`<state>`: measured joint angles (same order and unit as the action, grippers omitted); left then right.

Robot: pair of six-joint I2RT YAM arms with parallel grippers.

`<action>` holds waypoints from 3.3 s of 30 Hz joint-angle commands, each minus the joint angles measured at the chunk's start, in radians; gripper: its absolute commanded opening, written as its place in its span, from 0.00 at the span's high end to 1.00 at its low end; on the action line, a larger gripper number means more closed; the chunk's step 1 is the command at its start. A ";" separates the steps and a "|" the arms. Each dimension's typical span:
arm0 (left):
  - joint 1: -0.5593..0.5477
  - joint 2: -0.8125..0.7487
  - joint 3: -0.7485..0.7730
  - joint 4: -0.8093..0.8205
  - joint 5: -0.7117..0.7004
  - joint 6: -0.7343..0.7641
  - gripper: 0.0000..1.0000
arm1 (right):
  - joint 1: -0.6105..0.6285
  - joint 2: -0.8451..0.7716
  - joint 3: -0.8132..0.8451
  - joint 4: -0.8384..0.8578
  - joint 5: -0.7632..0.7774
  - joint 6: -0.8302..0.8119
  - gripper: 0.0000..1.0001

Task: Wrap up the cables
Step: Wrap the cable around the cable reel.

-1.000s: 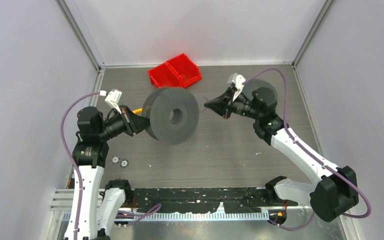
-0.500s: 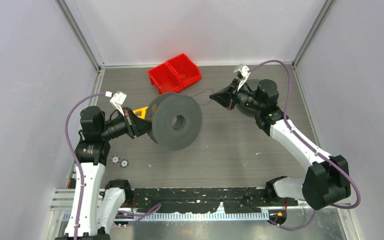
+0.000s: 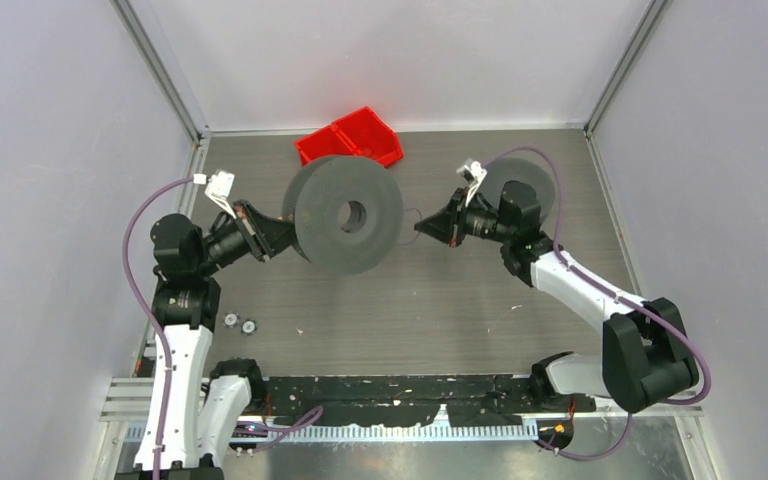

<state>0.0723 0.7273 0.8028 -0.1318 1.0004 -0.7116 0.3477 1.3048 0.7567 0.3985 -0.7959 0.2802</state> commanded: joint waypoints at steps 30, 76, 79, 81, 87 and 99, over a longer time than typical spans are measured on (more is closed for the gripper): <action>-0.165 -0.127 -0.338 0.668 -0.635 -0.357 1.00 | 0.457 0.410 -0.003 1.223 0.401 0.938 0.95; -0.355 -0.260 -0.538 0.674 -0.868 -0.465 1.00 | 0.519 0.408 -0.203 1.214 0.789 1.254 0.94; -0.355 -0.273 -0.575 0.669 -0.868 -0.488 1.00 | 0.519 0.402 -0.227 1.216 0.791 1.231 0.95; -0.356 -0.261 -0.597 0.686 -0.861 -0.501 1.00 | 0.519 0.403 -0.241 1.217 0.791 1.216 0.94; -0.361 -0.151 -0.611 0.760 -0.821 -0.518 1.00 | 0.511 0.441 -0.260 1.221 0.776 1.231 0.95; -0.397 0.110 -0.573 0.980 -0.776 -0.558 1.00 | 0.447 0.485 -0.265 1.203 0.691 1.325 0.89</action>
<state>-0.3099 0.8272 0.1753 0.6609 0.1959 -1.2587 0.8089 1.7813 0.4896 1.4704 -0.0799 1.5520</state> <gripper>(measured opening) 0.032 0.105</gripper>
